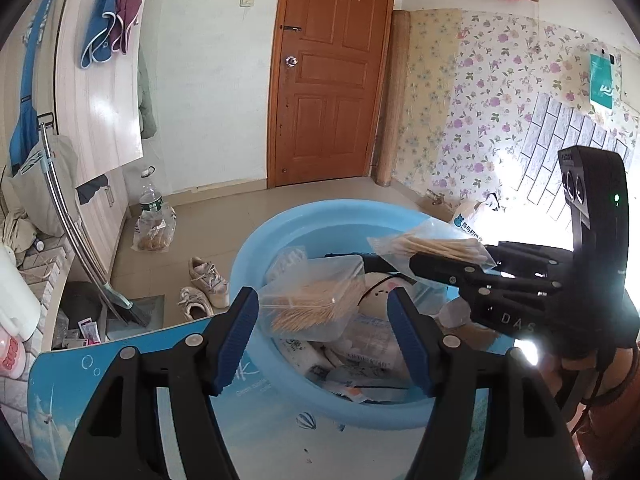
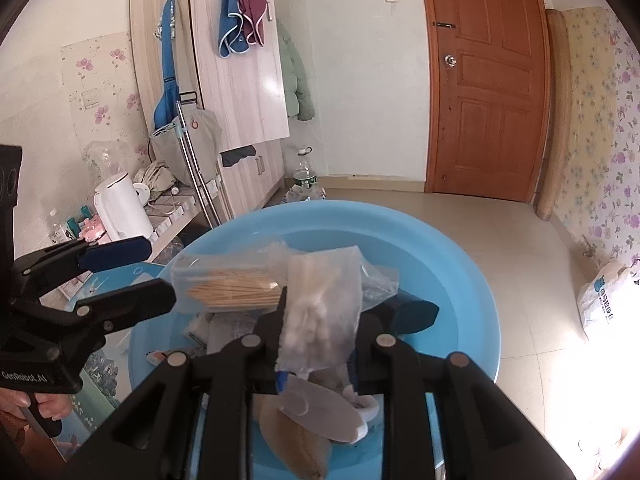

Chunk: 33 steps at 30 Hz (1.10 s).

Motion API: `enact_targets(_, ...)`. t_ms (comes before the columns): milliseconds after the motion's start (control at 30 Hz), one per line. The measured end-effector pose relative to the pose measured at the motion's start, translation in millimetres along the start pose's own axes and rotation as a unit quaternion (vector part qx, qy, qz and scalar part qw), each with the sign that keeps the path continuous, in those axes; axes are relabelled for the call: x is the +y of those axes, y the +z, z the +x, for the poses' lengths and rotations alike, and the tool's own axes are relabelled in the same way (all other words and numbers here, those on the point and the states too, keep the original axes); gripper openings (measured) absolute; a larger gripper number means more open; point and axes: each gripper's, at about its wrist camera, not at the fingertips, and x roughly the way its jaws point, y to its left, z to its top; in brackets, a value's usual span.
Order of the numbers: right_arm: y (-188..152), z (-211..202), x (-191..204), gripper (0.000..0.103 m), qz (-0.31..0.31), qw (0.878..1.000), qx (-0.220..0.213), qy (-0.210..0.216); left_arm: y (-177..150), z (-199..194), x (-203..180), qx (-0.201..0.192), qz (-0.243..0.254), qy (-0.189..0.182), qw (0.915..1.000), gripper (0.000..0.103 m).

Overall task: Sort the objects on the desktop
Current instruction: 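Carry the toothpick box and swab bag over the basin and open both tools, then grasp the clear plastic box on the table with the left tool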

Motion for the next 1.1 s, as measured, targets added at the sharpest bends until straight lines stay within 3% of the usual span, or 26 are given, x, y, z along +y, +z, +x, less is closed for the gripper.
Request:
enact_targets(67,5.0,-2.8,0.8,0.044,0.000,1.000,-0.010,-0.012,-3.3,-4.7,6.4,0.001,-0.005,0.007,1.0000,0.067)
enact_targets(100,7.2,-5.2,0.8,0.058,-0.001,1.000,-0.018,-0.018,-4.8,-6.8,9.6,0.001,-0.008,0.009,0.9999,0.068)
enact_targets(133,9.9,-9.5,0.6,0.062,0.000,0.999,-0.029,-0.024,-7.5,-10.0,13.4,0.002,-0.012,0.013,0.9998,0.068)
enact_targets(333,22.0,-22.5,2.7,0.062,0.009,0.999,-0.042,-0.027,-22.9,-25.0,31.5,0.009,-0.024,0.035,0.9990,0.074)
enact_targets(500,17.7,-22.9,24.8,0.064,-0.008,0.999,-0.030,-0.023,-38.0,-35.0,49.4,0.025,-0.045,0.055,0.9972,0.087)
enact_targets(600,11.5,-19.8,38.5,0.072,-0.021,0.999,-0.020,-0.013,-44.8,-37.0,59.2,0.055,-0.056,0.067,0.9947,0.095)
enact_targets(833,5.7,-19.5,67.3,0.073,-0.038,0.999,-0.009,-0.015,-63.3,-46.6,78.7,0.118,-0.072,0.115,0.9837,0.098)
enact_targets(1100,-9.2,-29.6,124.9,0.073,-0.080,0.996,-0.016,0.044,-95.0,-54.7,108.0,0.147,-0.113,0.135,0.9733,0.099)
